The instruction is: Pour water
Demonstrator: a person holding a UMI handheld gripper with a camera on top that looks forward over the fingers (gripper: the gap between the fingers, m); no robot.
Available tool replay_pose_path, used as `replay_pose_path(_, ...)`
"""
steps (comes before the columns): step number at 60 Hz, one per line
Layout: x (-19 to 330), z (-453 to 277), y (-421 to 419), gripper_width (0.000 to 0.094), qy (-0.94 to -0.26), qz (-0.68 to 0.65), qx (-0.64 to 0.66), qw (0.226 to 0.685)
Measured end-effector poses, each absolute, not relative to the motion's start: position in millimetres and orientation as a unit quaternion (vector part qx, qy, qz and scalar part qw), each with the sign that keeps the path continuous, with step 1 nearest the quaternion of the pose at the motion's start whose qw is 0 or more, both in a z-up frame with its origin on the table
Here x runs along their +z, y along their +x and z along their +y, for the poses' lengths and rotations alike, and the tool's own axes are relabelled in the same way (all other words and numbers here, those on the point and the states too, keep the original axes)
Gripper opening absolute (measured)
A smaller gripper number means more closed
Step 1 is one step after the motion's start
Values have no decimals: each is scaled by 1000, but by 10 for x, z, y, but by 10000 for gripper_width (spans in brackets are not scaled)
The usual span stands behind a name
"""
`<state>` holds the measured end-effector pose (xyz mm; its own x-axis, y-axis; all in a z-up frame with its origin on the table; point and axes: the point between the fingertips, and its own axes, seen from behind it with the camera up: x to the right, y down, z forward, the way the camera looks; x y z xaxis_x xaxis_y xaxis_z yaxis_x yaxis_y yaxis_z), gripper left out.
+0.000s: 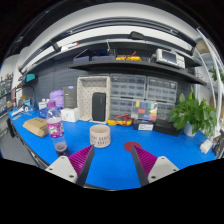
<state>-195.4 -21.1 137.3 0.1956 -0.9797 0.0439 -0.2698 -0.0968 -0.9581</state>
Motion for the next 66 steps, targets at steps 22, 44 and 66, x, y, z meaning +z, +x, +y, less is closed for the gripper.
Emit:
replay_pose_path(22,837,1275,-2434,761,-663,485,-324,469)
replay_pose_path(44,1036,2027,-1752,767,-626,510,-354,472)
replay_pose_path(66,1059,2037,-1157,506,-585,529,-406,461)
